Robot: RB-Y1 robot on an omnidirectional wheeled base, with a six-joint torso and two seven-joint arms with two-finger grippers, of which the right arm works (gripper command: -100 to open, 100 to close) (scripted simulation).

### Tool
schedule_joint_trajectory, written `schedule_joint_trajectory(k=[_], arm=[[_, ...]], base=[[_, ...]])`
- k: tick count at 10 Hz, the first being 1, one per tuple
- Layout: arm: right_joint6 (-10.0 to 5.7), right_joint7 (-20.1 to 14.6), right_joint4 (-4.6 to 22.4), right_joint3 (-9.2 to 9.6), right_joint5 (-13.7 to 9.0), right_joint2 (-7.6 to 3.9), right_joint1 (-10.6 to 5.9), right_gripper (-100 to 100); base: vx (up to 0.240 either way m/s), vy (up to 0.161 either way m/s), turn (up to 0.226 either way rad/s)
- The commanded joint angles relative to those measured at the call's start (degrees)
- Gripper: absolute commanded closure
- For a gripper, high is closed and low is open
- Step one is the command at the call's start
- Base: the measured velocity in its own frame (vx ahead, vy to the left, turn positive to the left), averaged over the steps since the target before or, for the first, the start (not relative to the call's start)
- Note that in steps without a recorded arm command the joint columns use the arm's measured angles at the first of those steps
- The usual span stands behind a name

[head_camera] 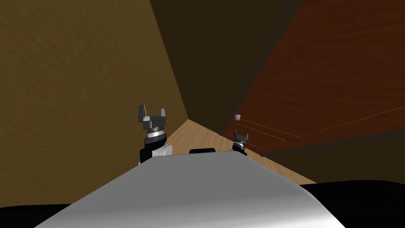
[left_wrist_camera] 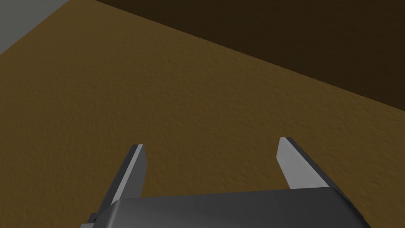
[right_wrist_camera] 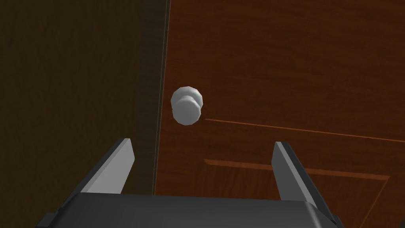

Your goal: Pull the door open

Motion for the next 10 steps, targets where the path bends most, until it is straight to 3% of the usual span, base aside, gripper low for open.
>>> schedule_joint_trajectory(k=[1, 10], arm=[[-0.52, -1.0, 1.6, 0.16, -1.7, 0.12, -0.39, -100], [-4.76, -9.2, 13.2, 1.26, -11.2, -1.07, -2.08, -100]], base=[[0.06, -0.136, 0.242], [0.042, -0.122, 0.259]])
